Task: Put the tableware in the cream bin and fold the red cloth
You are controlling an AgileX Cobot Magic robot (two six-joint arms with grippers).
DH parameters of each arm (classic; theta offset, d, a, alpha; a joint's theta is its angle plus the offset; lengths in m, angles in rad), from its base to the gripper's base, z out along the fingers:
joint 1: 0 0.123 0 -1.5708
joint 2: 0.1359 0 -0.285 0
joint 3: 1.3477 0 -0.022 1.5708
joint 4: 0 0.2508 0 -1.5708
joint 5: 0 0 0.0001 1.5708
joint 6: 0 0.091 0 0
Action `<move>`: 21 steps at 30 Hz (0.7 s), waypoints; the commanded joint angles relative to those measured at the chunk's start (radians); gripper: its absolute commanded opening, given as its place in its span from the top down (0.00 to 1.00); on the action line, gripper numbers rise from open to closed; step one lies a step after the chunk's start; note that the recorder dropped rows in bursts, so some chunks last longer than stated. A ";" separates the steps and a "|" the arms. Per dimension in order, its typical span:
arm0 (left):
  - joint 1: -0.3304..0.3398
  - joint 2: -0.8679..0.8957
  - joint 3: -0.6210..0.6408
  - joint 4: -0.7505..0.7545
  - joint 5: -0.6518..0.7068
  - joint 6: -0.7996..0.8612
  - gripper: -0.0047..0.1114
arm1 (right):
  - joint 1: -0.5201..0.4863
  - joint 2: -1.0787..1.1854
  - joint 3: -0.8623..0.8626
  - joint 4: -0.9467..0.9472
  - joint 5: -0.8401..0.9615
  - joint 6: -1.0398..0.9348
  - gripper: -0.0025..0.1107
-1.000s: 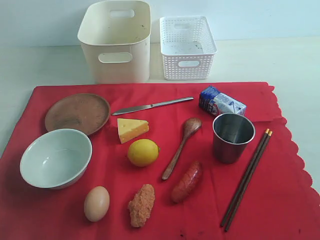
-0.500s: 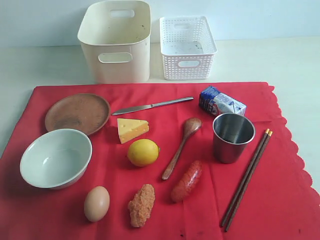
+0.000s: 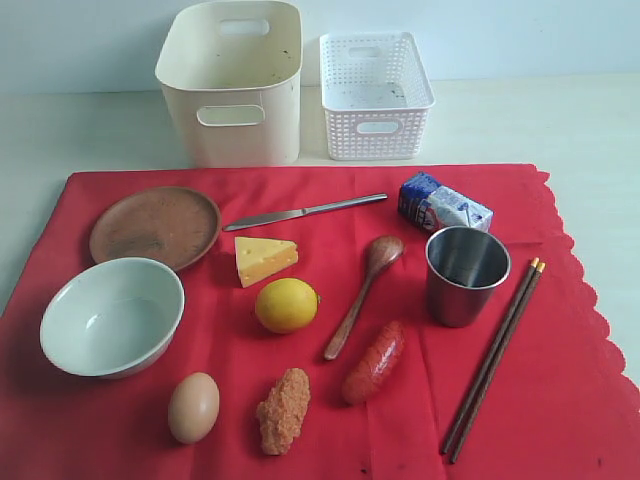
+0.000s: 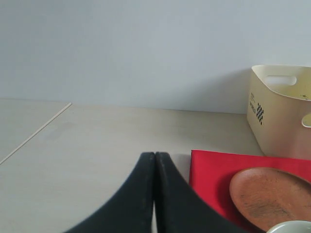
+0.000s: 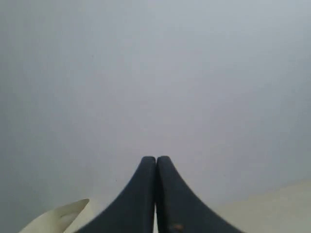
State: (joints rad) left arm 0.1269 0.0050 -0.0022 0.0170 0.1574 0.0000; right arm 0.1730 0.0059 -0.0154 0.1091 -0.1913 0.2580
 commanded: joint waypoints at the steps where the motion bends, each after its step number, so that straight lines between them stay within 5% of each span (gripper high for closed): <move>1: 0.002 -0.005 0.002 -0.006 -0.003 -0.007 0.95 | 0.001 0.021 -0.087 -0.004 0.054 -0.008 0.98; 10: 0.002 -0.005 0.002 -0.006 -0.003 -0.007 0.95 | 0.001 0.414 -0.251 -0.019 0.100 -0.014 0.98; 21: 0.002 -0.005 0.002 -0.006 -0.003 -0.007 0.95 | 0.061 0.999 -0.495 -0.008 0.406 -0.101 0.98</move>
State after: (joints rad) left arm 0.1269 0.0050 -0.0022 0.0170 0.1574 0.0000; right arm 0.1924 0.9002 -0.4646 0.0826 0.1590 0.2062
